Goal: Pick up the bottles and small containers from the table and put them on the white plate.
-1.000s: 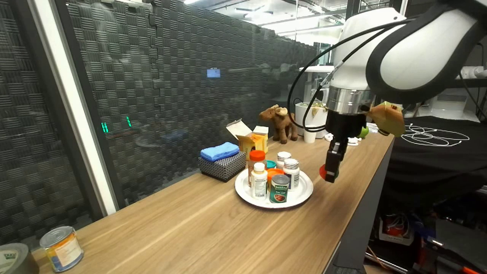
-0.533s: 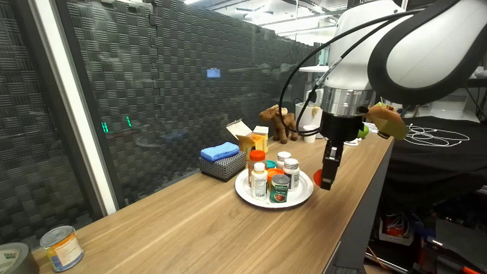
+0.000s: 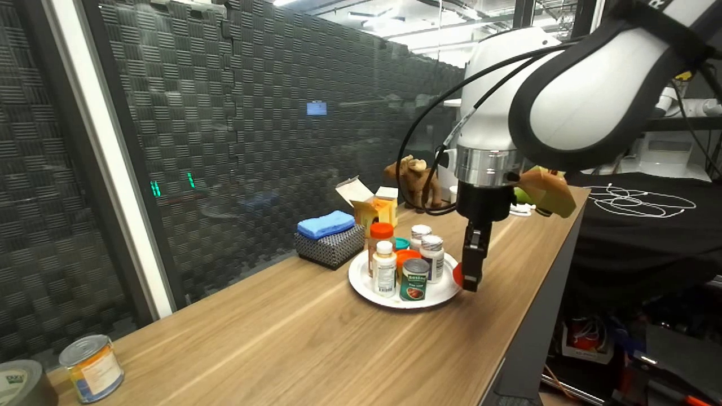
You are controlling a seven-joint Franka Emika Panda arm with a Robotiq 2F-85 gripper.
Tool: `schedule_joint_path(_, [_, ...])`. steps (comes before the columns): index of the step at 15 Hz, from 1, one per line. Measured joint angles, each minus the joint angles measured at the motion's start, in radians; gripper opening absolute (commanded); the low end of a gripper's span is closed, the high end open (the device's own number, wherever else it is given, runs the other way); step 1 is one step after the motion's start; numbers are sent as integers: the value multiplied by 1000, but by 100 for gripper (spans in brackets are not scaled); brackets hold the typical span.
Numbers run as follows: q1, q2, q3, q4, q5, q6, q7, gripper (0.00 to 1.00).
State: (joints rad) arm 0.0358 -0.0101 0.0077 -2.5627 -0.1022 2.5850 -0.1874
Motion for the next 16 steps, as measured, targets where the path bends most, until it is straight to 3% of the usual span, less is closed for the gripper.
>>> schedule_joint_path(9, [0,88,6,121,18,-108,0,26])
schedule_joint_path(16, [-1,131,6,163,18,-89,35,26])
